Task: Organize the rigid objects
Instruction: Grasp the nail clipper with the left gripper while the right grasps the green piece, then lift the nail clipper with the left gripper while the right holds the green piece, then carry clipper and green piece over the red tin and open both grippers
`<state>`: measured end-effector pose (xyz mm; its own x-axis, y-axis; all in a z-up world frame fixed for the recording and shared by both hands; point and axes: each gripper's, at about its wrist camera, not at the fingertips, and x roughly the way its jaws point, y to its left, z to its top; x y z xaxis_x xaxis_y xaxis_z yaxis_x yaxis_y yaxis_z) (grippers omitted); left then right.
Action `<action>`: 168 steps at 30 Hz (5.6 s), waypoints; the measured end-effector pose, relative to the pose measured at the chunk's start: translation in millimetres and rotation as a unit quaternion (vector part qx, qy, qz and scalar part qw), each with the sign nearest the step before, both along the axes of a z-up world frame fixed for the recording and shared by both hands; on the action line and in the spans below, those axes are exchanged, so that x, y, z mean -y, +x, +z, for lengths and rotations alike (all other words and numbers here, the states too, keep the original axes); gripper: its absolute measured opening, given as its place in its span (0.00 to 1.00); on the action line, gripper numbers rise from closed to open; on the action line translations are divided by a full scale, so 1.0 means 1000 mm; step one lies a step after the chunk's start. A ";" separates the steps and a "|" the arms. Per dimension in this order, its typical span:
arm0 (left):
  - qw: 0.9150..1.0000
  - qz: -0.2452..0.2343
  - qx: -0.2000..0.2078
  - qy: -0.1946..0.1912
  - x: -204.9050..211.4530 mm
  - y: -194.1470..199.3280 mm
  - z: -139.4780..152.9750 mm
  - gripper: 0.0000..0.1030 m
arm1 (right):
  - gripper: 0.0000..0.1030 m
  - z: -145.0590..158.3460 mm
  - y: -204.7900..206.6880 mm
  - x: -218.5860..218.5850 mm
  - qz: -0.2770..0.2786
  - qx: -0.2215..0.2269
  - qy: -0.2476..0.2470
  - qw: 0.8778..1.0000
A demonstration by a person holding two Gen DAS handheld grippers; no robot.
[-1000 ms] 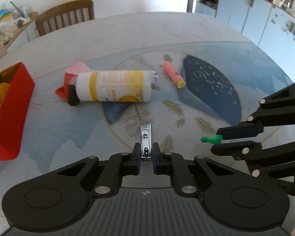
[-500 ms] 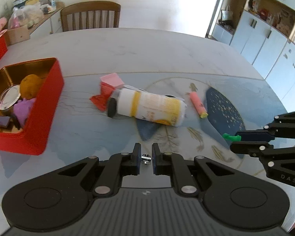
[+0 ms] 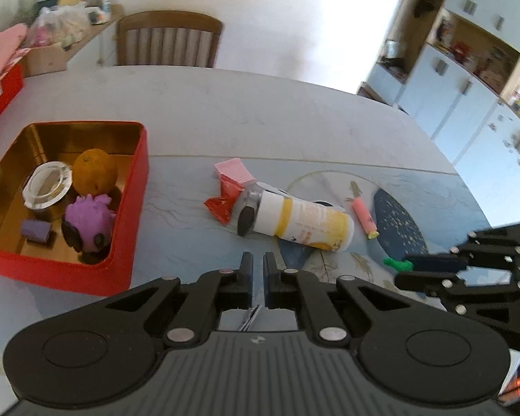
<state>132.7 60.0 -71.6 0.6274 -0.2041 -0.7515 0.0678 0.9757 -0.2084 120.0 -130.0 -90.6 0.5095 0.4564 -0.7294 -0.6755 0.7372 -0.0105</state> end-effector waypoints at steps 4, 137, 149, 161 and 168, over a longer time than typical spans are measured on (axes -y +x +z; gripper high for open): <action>1.000 -0.017 -0.009 0.002 -0.007 -0.001 -0.007 0.06 | 0.14 0.000 -0.002 -0.012 -0.007 -0.002 -0.002 1.000; 0.983 0.169 0.064 0.012 -0.228 0.061 0.016 0.11 | 0.14 -0.002 0.083 -0.274 0.073 -0.006 -0.040 0.997; 0.989 0.137 0.047 0.032 -0.225 0.066 -0.014 0.10 | 0.14 -0.021 0.093 -0.296 0.078 -0.035 -0.074 0.994; 0.993 0.112 -0.012 0.029 -0.223 0.057 -0.036 0.11 | 0.23 -0.015 0.093 -0.284 0.066 -0.054 -0.040 0.996; 0.994 0.098 -0.022 0.034 -0.212 0.051 -0.037 0.11 | 0.25 0.001 0.085 -0.257 0.048 -0.054 -0.008 0.997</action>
